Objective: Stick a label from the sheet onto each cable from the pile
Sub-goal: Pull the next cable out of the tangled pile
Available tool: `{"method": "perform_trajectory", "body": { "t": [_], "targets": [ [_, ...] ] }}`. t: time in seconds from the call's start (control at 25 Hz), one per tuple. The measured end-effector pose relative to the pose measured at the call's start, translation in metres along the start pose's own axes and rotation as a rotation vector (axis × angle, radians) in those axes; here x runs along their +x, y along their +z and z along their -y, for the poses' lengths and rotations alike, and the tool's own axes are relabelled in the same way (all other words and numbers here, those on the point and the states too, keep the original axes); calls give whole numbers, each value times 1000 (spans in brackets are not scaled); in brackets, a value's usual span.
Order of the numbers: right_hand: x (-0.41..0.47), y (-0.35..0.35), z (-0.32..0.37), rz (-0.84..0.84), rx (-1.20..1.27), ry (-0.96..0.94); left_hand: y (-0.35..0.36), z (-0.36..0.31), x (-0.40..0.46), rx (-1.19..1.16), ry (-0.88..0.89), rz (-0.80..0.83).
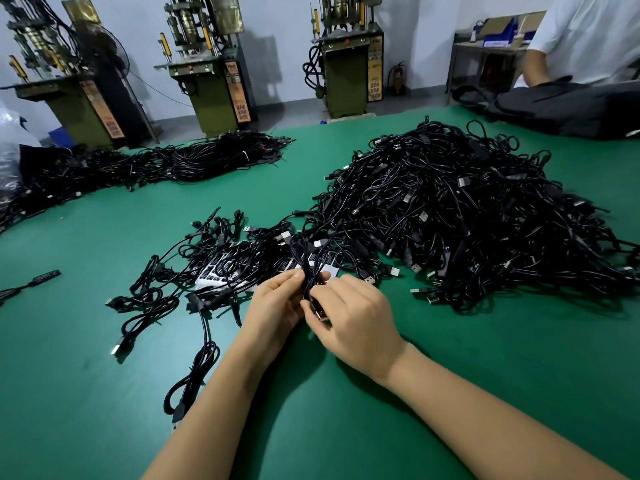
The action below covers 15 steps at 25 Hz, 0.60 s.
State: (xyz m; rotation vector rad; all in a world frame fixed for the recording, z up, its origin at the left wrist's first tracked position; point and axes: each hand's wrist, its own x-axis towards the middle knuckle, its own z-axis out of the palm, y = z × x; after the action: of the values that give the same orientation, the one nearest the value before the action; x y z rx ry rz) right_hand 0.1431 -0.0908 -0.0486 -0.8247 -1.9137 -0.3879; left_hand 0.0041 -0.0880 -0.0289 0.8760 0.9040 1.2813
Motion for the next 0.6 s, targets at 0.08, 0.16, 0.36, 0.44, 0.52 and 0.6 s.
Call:
{"method": "perform_trajectory", "body": {
  "t": [0.08,0.16,0.36,0.44,0.52,0.6],
  "targets": [
    [0,-2,1,51,86,76,-1,2,1,37,6,18],
    [2,-5,1,121,255,358,0,4,1,98,25,26],
    [14,-8,-11,261,998,1041,2,5,3,208,44,8],
    [16,-10,-19,273,1157,1118,2,5,3,201,54,9],
    [16,-8,-24,265,1185,1132,2,6,5,166,62,-6],
    [17,-6,-24,183,1152,1175,3,7,7,112,55,-56]
  ]
}}
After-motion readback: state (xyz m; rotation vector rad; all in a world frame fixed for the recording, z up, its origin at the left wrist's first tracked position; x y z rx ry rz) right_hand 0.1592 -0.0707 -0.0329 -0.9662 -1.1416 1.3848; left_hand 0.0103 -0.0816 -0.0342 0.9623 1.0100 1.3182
